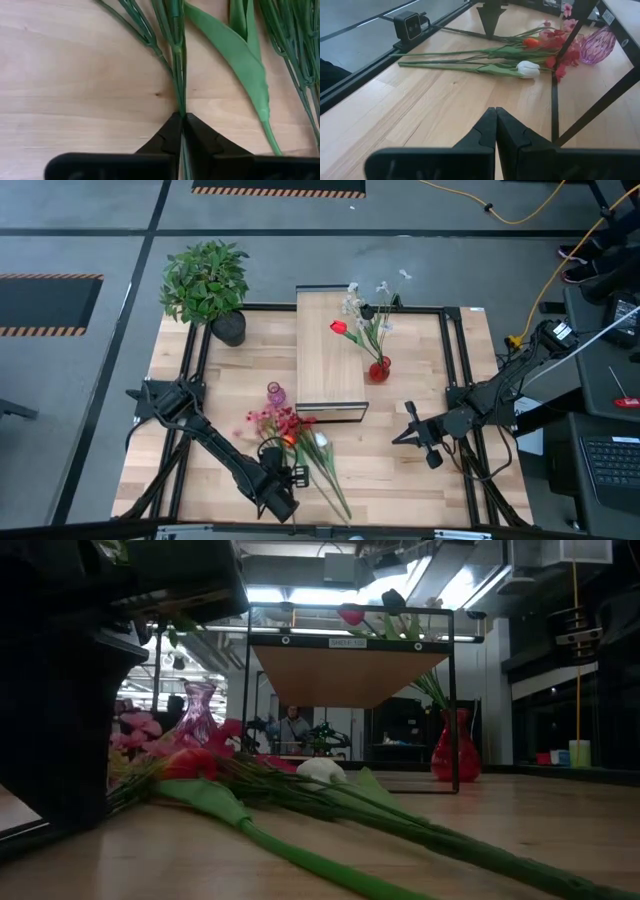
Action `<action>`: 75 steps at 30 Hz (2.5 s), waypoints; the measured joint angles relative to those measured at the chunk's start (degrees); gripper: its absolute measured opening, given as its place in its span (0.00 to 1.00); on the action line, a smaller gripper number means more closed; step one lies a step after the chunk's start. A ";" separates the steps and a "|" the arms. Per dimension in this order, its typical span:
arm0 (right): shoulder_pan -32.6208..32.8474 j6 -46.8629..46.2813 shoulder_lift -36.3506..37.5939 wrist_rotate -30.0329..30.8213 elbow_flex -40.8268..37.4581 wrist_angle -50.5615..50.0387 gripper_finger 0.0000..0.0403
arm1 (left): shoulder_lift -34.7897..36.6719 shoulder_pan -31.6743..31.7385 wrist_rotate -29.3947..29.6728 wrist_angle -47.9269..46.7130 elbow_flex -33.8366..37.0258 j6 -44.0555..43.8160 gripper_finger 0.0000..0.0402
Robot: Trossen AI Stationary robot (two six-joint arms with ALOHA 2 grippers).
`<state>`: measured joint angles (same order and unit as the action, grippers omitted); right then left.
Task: Pick and place flowers into a vace then onto a shelf
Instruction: Put the pink flowers into the violet vase
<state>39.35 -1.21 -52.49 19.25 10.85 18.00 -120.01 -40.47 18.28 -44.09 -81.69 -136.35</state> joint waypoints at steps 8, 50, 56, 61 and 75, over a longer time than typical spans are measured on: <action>0.00 0.39 -0.02 0.00 0.00 1.83 0.02 | 0.13 -0.34 -0.48 -0.97 0.02 0.55 0.02; -0.07 3.05 -0.02 0.02 0.00 5.00 0.02 | 3.91 -2.56 -5.63 -17.64 0.11 0.61 0.32; -0.07 3.03 -0.02 0.02 0.00 4.96 0.02 | 3.80 -1.58 -5.29 -17.10 2.70 0.55 0.36; -0.07 3.03 -0.02 0.02 0.00 4.96 0.02 | 4.09 -1.20 -5.56 -13.41 5.13 0.58 0.36; -0.07 3.03 -0.02 0.02 0.00 4.96 0.02 | 4.00 -2.15 -5.86 -15.77 5.57 0.42 0.03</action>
<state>39.29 1.83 -52.51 19.27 10.85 22.96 -116.01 -42.62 12.43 -59.86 -76.12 -135.94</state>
